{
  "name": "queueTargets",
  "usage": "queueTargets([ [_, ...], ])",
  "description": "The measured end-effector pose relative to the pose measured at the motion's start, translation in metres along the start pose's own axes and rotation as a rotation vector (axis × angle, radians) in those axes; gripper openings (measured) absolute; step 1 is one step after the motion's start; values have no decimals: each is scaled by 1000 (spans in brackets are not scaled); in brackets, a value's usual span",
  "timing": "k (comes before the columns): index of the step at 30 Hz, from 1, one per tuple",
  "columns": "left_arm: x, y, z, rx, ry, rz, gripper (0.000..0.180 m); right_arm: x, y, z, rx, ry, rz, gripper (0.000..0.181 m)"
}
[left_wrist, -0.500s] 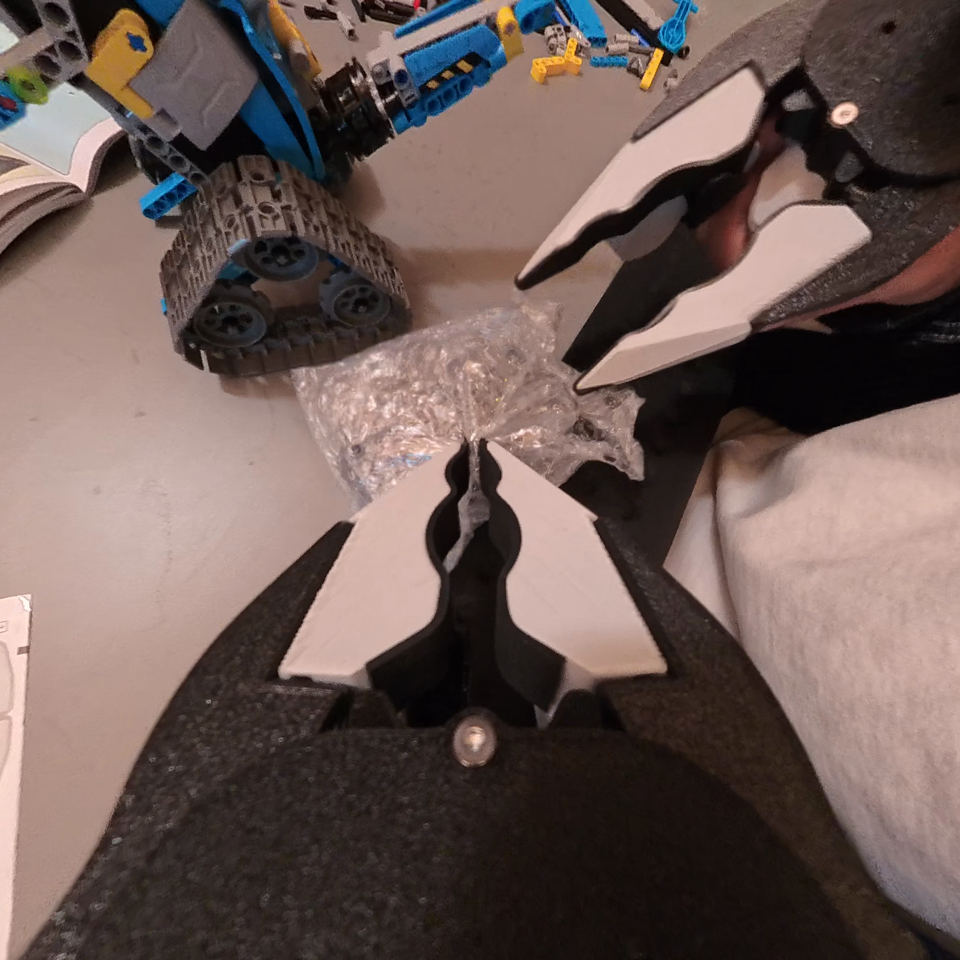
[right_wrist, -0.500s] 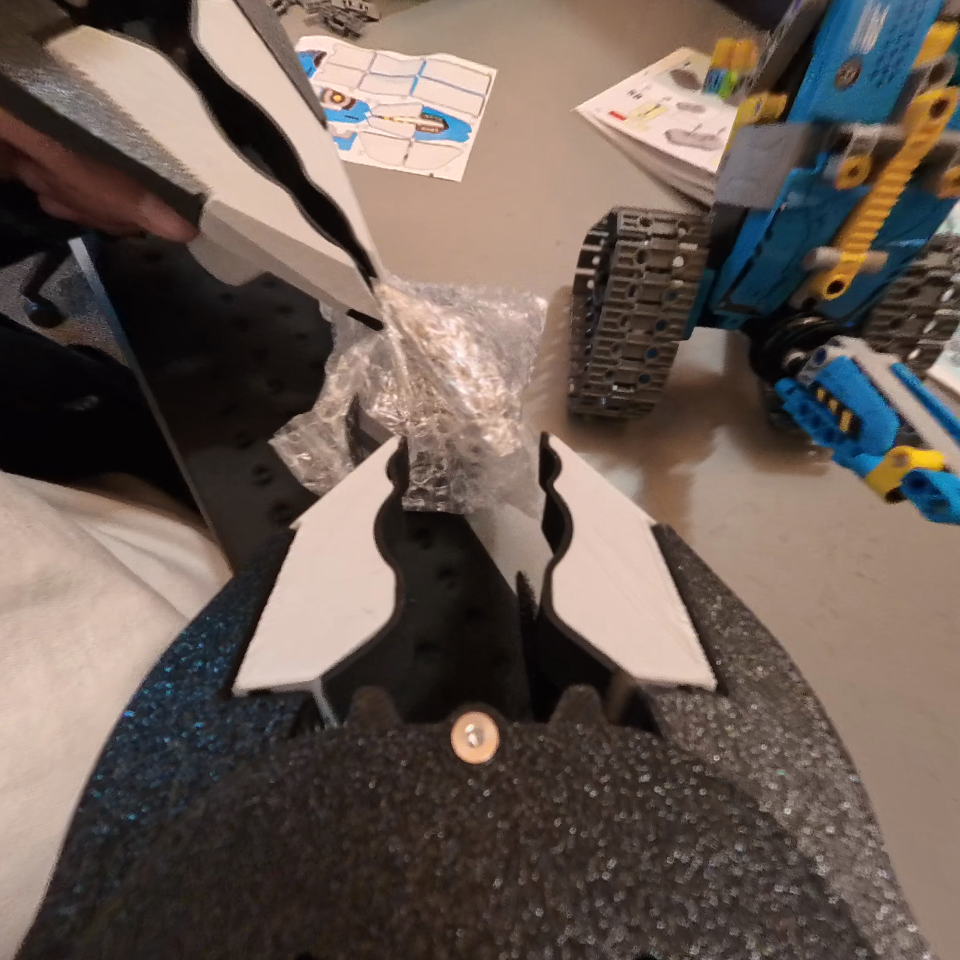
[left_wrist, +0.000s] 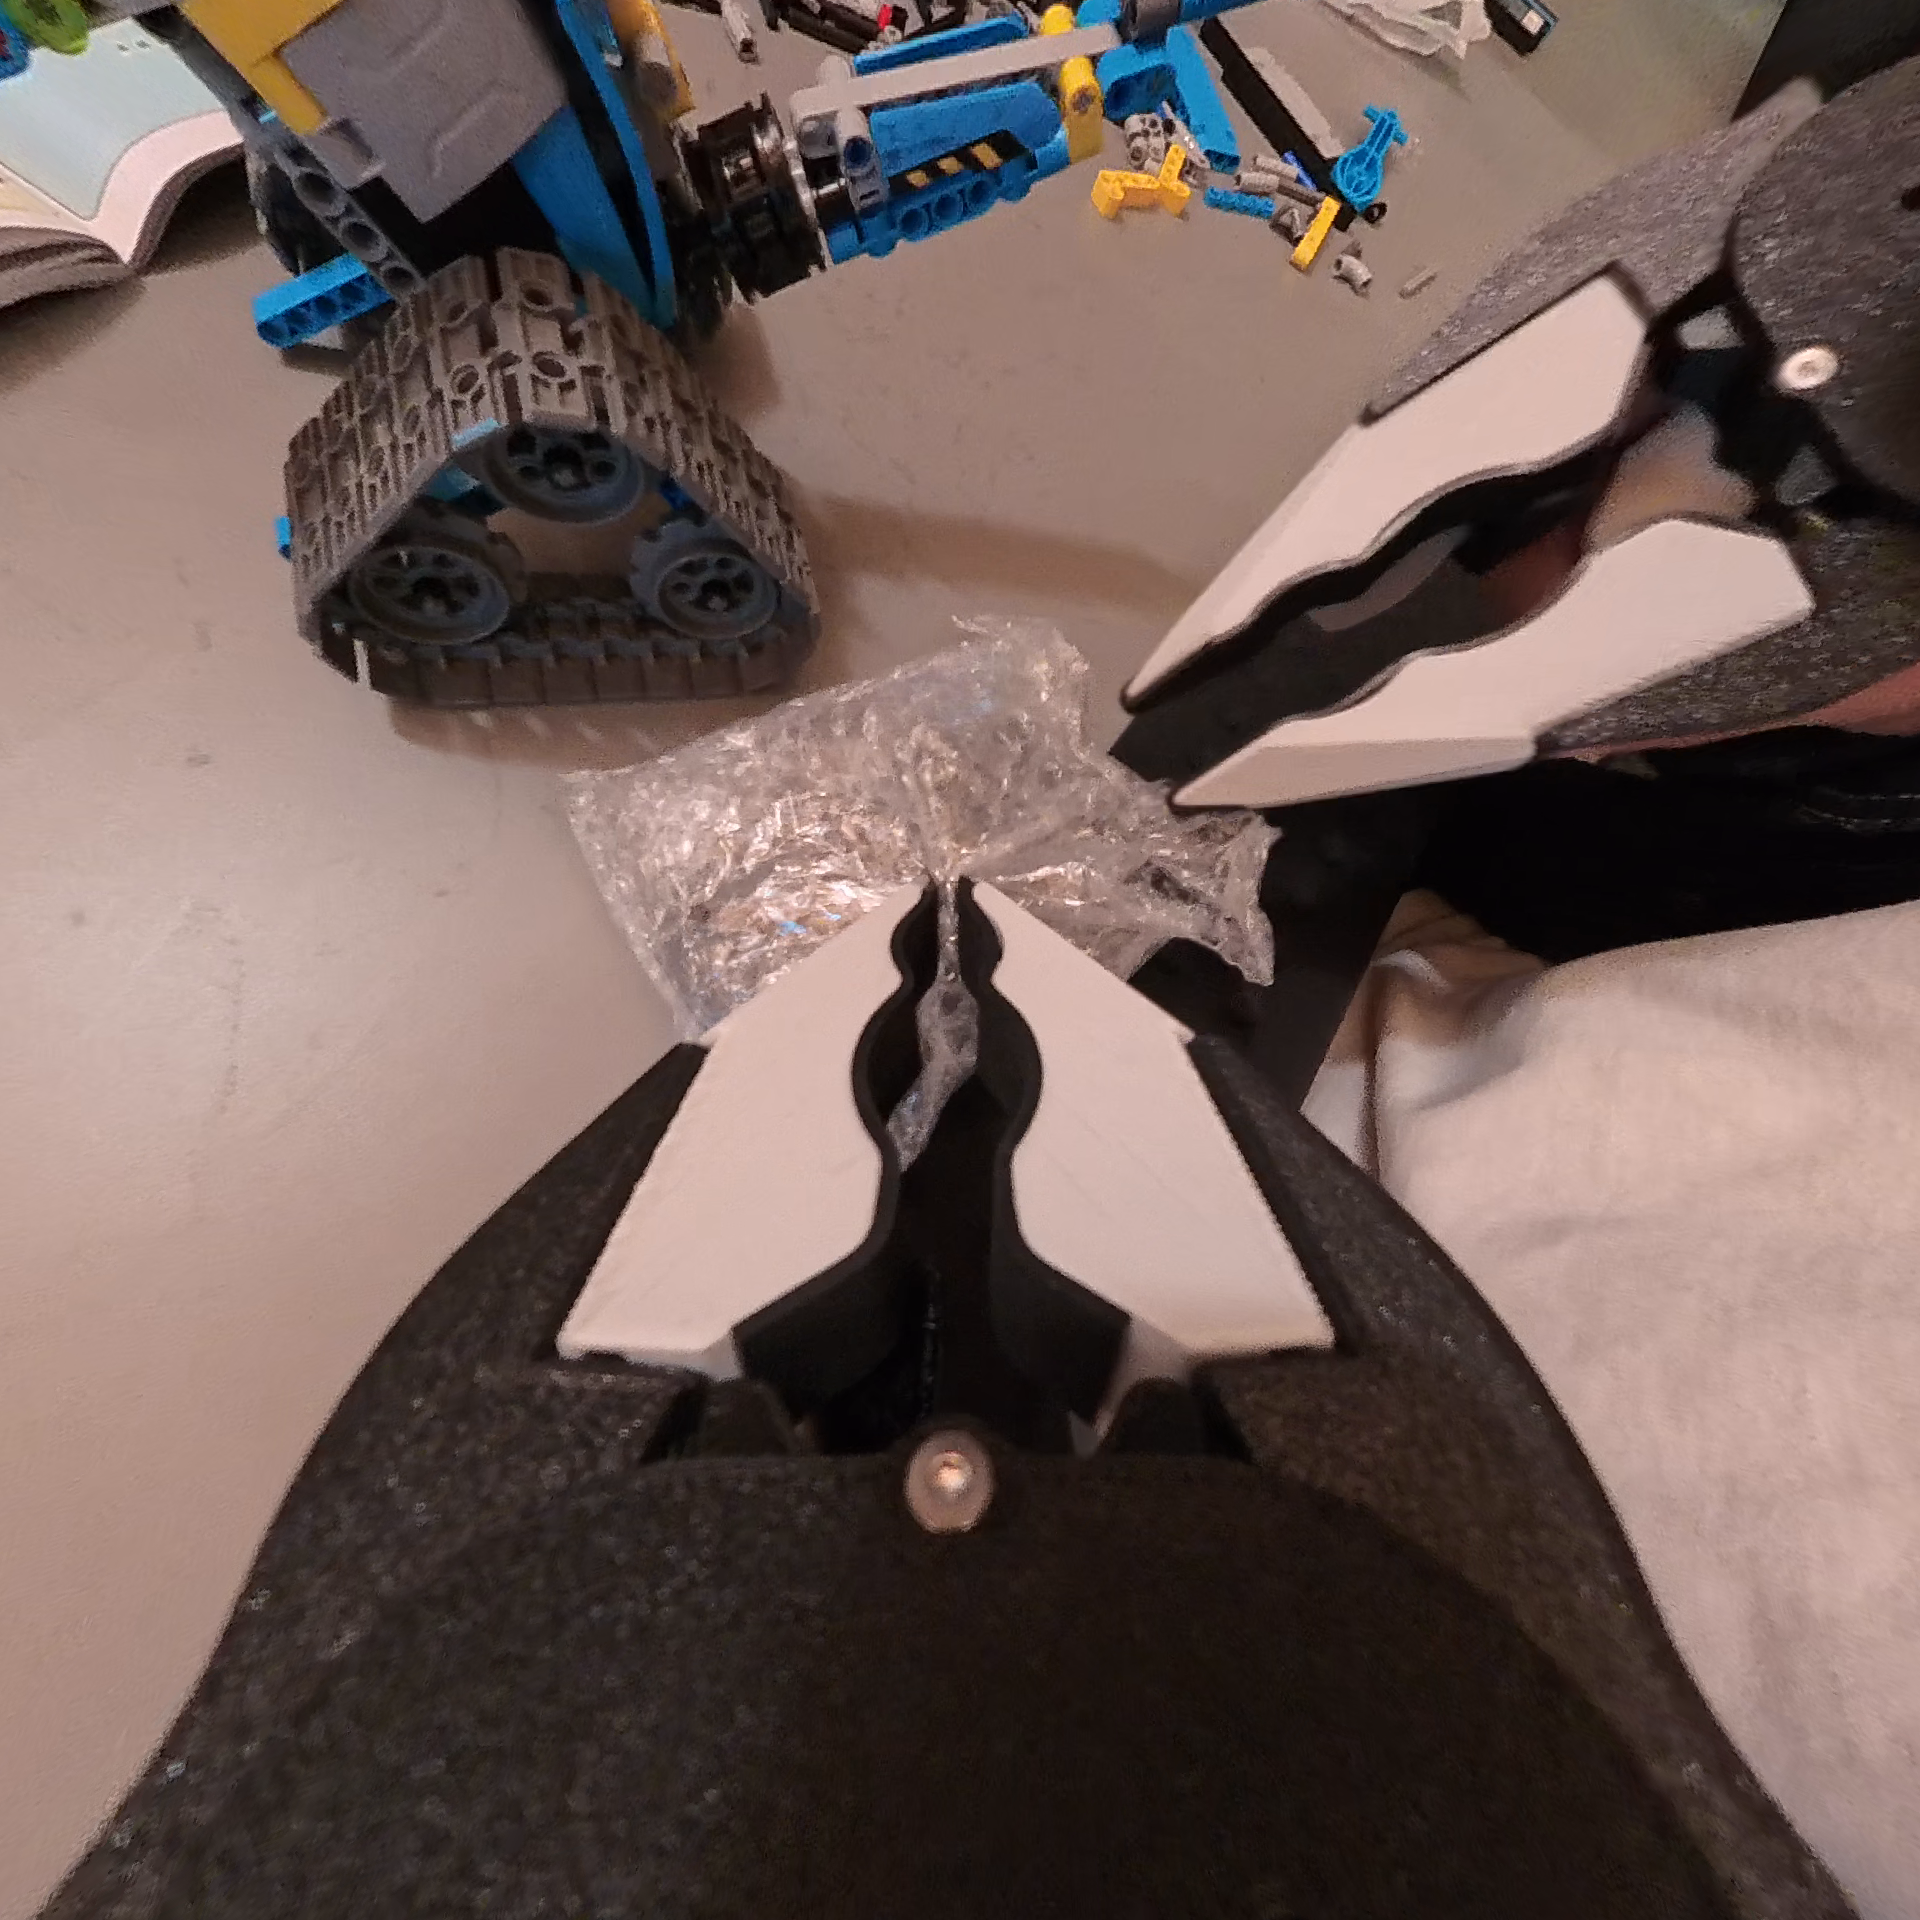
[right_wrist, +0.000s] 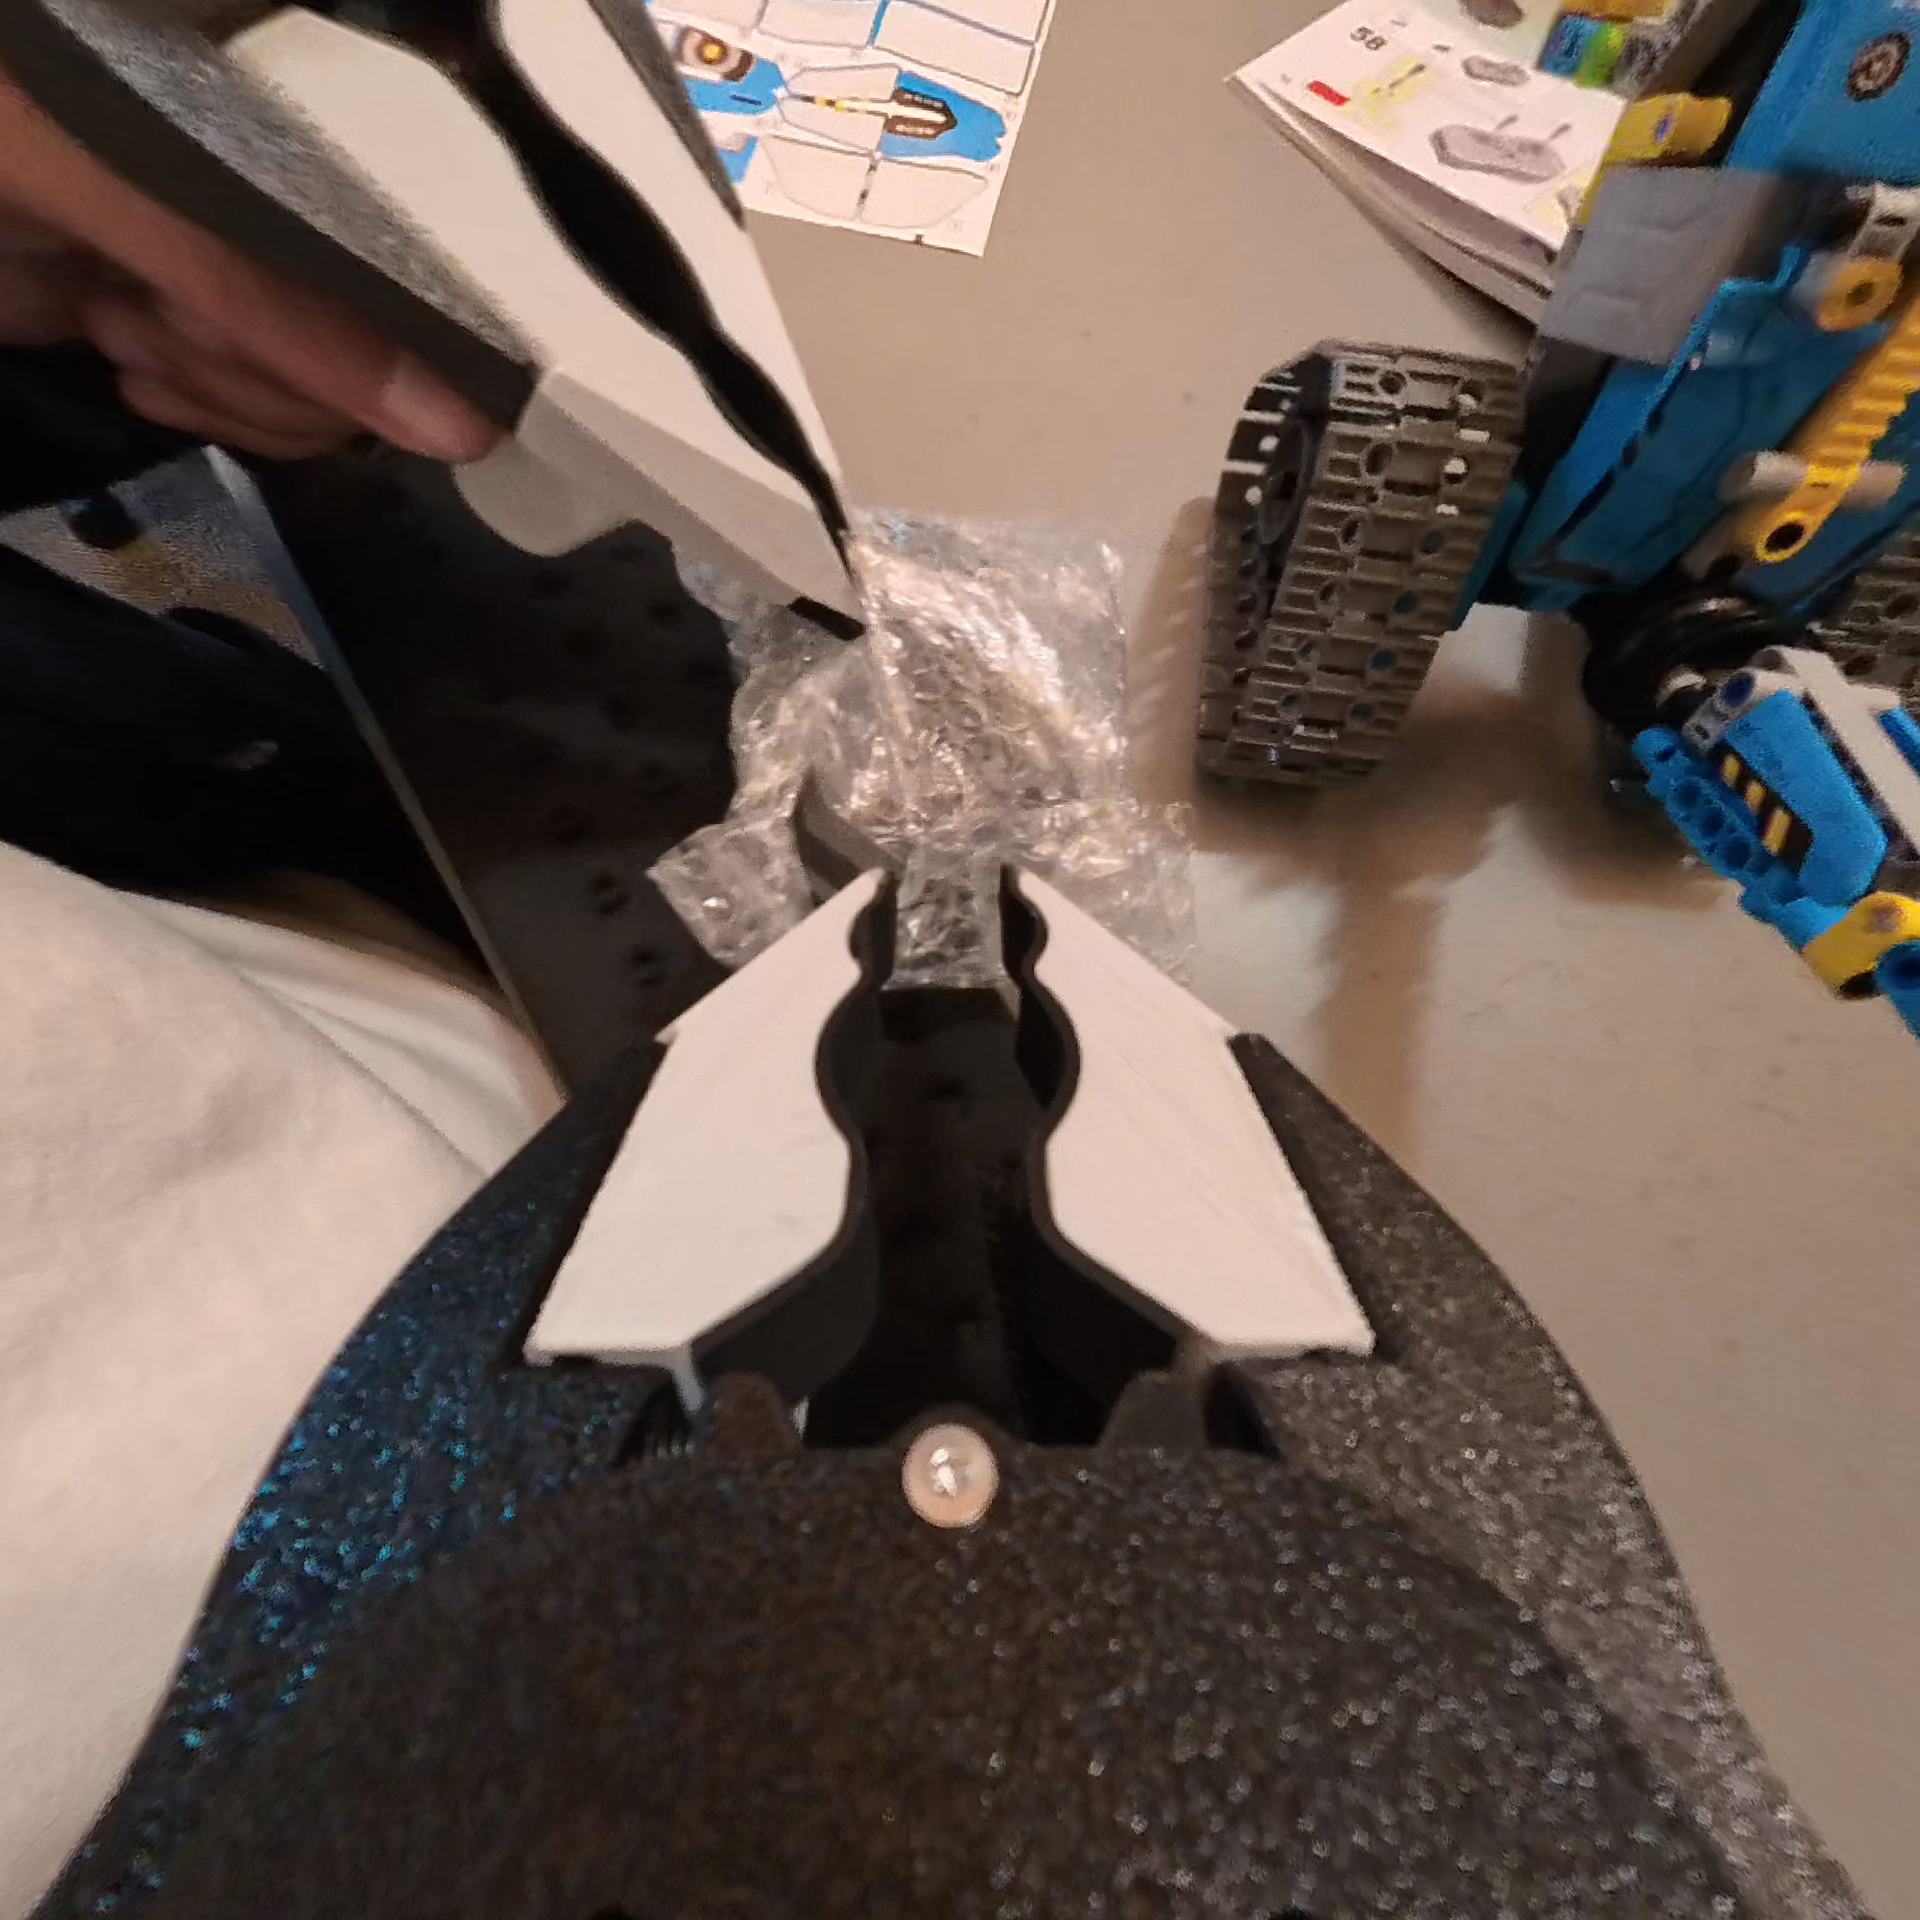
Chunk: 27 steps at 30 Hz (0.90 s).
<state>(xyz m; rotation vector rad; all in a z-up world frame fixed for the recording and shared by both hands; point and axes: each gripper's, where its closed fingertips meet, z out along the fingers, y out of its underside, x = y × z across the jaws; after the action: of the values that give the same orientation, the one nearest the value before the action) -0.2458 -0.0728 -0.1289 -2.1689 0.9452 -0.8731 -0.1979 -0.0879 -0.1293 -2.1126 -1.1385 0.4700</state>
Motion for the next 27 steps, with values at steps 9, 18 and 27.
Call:
queueTargets([
  [9, 6, 1, 1, -6, 3, 53, 0, -6, 13, 12, -51, -71, 103, 5],
  [18, 0, 18, -13, 16, 77, -47, 0, 11, 6, -6, 180, -164, 429, 0],
  [27, 10, 14, -16, -2, 66, 82, 0, 15, 13, -5, 186, -154, 462, 0],
])
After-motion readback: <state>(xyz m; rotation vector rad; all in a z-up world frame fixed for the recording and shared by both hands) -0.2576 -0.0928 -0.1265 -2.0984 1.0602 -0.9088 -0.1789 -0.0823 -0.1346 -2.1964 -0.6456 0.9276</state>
